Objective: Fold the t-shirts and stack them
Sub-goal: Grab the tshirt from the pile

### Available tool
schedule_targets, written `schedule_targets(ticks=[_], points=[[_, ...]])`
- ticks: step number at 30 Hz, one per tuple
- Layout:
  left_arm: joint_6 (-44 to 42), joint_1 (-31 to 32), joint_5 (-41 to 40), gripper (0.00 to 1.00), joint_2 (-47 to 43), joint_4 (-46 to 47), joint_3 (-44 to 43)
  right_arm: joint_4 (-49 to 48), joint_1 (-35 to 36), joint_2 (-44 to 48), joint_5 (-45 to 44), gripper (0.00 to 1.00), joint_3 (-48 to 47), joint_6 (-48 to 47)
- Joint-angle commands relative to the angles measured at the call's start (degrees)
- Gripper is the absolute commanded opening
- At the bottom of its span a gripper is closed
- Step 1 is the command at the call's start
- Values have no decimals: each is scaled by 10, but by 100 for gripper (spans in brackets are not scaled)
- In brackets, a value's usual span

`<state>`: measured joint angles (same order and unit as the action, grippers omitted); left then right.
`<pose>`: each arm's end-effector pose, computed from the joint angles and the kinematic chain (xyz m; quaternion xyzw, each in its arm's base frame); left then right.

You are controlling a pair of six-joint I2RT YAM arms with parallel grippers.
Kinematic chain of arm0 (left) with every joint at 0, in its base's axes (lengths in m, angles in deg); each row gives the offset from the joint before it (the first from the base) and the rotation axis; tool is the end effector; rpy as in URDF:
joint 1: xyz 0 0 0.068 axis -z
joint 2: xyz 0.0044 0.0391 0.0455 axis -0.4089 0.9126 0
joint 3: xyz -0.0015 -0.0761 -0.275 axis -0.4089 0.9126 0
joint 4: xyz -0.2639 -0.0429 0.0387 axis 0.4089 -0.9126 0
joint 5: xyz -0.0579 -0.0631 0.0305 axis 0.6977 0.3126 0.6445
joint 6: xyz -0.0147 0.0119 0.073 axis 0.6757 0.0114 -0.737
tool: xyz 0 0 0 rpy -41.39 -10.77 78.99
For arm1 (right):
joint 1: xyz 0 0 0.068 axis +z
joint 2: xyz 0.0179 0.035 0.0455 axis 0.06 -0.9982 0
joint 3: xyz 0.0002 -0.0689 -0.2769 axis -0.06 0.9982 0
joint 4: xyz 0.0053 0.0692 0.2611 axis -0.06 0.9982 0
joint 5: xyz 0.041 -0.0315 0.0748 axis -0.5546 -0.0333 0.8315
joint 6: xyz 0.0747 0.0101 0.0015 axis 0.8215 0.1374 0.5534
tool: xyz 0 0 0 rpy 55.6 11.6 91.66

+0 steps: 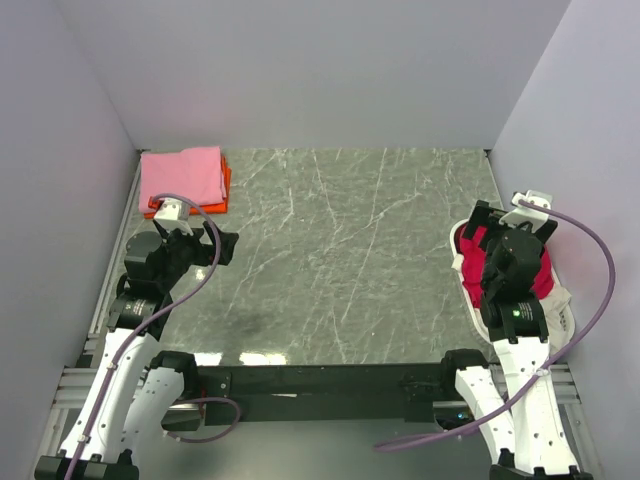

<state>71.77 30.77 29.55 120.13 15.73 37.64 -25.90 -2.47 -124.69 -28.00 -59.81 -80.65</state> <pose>0.1820 -0.0369 0.3135 0.0188 0.7744 -0.2128 0.5955 0.1674 -0.0220 0.3645 0.1201 0.7263 -0.1486 0.6602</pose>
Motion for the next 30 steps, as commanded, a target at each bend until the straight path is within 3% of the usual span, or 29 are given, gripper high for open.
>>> schedule_targets(ticks=[1, 7, 12, 21, 27, 30], points=[[0, 2, 8, 99, -4, 8, -4, -22, -7, 4, 4, 100, -4, -39], [0, 2, 6, 99, -3, 8, -4, 109, -47, -38, 136, 100, -76, -137], [0, 2, 9, 99, -2, 8, -4, 156, -65, -62, 146, 100, -101, -156], [3, 2, 25, 99, -1, 4, -8, 280, -224, -152, 246, 93, -159, -203], [7, 7, 37, 100, -4, 6, -8, 246, -261, -262, 281, 84, -186, -178], [5, 8, 31, 100, -7, 6, -7, 235, -263, -363, 281, 77, -224, -152]])
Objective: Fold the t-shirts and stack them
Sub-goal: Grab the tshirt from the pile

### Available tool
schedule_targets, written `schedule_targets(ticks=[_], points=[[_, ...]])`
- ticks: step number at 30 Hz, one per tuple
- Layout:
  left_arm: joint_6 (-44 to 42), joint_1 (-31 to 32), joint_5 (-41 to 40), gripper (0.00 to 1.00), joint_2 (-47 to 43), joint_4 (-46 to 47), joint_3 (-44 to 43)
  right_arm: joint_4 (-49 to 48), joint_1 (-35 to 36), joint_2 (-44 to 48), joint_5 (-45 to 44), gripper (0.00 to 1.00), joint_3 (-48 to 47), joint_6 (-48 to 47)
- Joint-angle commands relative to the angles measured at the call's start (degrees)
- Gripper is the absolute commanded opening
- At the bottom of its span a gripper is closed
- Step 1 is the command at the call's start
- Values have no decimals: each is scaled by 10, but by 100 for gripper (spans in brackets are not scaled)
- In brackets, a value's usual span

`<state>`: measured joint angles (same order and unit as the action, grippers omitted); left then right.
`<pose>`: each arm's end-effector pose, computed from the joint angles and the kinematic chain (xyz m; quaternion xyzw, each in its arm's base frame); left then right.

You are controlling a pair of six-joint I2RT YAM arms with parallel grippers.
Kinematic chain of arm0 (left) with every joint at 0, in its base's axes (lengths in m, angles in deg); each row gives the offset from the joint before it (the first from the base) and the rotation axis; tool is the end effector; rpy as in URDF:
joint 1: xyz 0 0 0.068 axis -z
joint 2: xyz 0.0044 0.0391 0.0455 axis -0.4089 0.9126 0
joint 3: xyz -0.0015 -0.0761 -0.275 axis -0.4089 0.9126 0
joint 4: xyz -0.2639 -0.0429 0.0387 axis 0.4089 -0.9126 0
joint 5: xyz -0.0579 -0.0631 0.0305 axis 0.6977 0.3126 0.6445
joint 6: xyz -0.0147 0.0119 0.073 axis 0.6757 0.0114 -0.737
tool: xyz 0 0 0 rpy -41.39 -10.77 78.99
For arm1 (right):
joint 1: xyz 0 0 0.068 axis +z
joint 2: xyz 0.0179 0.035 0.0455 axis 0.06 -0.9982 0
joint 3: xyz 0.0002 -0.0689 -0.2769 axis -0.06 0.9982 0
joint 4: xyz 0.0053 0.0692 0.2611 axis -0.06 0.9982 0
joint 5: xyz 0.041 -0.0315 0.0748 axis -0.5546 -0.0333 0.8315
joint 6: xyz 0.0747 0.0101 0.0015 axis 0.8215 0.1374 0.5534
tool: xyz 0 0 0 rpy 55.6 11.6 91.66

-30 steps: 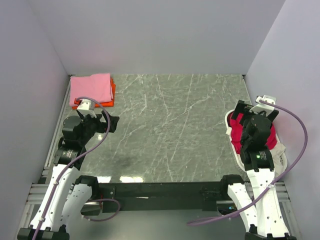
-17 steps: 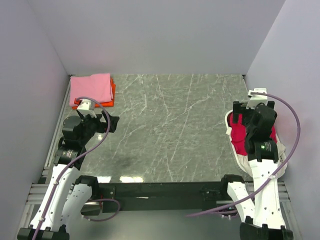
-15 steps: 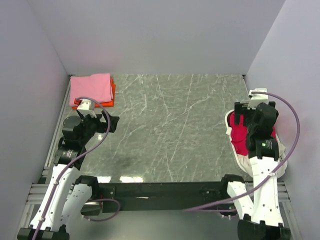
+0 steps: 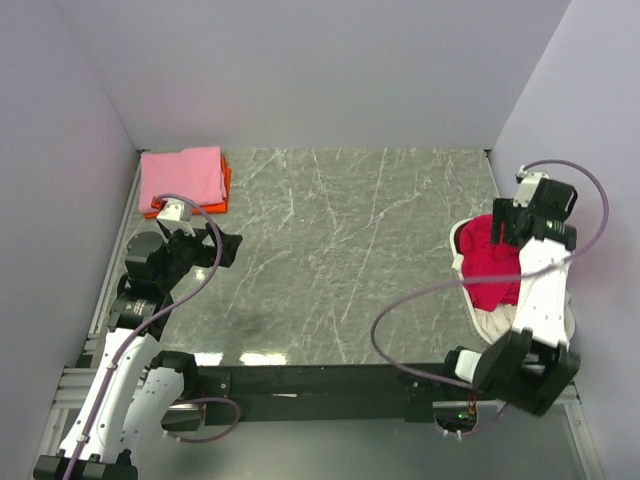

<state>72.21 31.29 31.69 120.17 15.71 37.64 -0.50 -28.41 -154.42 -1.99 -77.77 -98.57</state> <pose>0.1809 -0.0408 0.3135 0.0310 0.7737 -0.2316 0.5889 0.2387 -0.1075 0.3233 0.0355 0.9140 -0.1290 0.3830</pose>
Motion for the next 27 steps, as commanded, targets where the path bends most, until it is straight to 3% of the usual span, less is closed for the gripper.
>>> schedule_targets(ticks=[1, 15, 18, 19, 22, 24, 27], points=[[1, 3, 7, 99, -9, 5, -7, -22, -3, -81, 25, 76, -59, 34], [1, 3, 4, 99, 21, 3, -8, -135, -3, -244, -62, 69, -61, 38], [-1, 3, -5, 100, 27, 1, -8, -131, -3, -278, -56, 56, -79, 33], [-1, 3, -9, 99, 26, -1, -8, -131, -3, -279, -53, 39, -76, 30], [-1, 3, -12, 99, 17, -2, -5, -151, -3, -244, -52, 8, -43, 24], [-2, 3, -15, 99, 13, 1, -3, -161, -3, -201, -56, 0, -20, 19], [-2, 3, -10, 99, 19, 1, -6, -160, -3, -127, -57, 0, -2, 15]])
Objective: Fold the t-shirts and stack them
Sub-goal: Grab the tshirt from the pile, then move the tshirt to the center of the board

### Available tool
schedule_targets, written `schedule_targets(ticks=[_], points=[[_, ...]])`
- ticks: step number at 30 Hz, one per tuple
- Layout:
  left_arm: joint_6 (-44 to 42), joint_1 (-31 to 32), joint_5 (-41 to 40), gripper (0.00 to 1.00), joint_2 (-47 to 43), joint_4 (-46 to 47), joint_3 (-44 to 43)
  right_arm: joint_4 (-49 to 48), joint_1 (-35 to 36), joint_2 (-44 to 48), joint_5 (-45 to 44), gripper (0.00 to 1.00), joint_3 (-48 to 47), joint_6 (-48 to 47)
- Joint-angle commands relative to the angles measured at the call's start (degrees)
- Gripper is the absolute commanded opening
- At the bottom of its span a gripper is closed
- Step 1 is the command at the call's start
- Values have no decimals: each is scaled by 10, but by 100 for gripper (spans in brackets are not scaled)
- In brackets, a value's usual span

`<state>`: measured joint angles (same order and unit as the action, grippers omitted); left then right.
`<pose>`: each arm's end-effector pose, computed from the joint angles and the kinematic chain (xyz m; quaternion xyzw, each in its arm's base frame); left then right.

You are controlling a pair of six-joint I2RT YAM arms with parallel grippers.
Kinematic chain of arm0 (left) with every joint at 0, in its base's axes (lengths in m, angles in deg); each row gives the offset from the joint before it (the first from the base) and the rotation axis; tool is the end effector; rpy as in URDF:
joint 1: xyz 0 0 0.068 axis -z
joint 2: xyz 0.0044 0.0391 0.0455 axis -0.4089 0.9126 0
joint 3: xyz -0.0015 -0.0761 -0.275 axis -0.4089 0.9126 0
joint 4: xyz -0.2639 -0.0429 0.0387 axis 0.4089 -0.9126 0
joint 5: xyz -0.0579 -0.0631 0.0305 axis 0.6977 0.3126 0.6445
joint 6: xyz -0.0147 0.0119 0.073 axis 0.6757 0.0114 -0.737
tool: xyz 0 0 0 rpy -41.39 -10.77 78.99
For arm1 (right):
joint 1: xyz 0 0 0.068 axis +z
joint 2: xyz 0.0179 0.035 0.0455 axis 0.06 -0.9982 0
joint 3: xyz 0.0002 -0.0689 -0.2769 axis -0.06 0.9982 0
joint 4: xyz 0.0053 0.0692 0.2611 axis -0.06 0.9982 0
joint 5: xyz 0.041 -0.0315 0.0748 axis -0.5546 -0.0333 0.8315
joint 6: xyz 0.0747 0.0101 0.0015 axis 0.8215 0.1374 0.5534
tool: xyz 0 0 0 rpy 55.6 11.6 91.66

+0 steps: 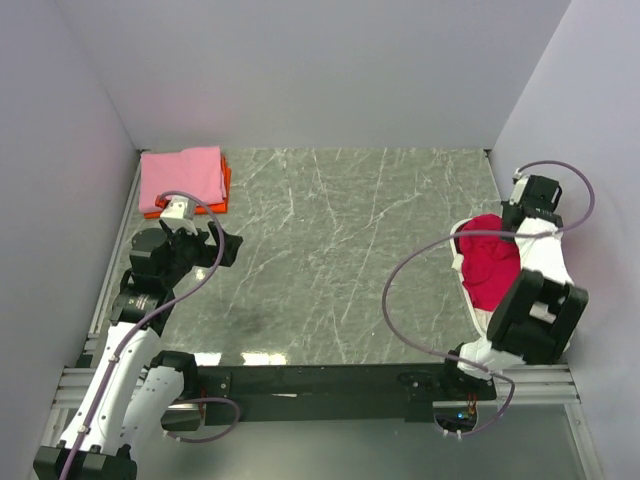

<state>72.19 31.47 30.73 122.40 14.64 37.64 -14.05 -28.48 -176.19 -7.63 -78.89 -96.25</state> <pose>0.1881 -0.0413 0.3044 0.0228 0.7915 -0.2241 0.5681 0.3182 -0.1519 0.2429 0.0747 0.9350 -0.1435 0.3155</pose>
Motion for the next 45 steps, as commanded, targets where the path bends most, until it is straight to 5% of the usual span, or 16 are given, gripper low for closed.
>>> schedule_targets(ticks=[1, 10, 27, 40, 45], points=[[-2, 1, 1, 99, -1, 11, -7, -21, -3, 110, 0, 0, 10, -8], [0, 2, 7, 100, -17, 13, -5, 69, 9, 255, 54, 0, -75, 10], [-3, 2, -5, 99, -10, 11, -6, 194, 241, 198, 130, 0, -405, 75], [-15, 2, -8, 99, -25, 23, -3, 187, 450, 127, 275, 0, -463, 70], [-22, 2, 6, 100, -46, 38, 6, 138, 521, 94, 291, 0, -366, 58]])
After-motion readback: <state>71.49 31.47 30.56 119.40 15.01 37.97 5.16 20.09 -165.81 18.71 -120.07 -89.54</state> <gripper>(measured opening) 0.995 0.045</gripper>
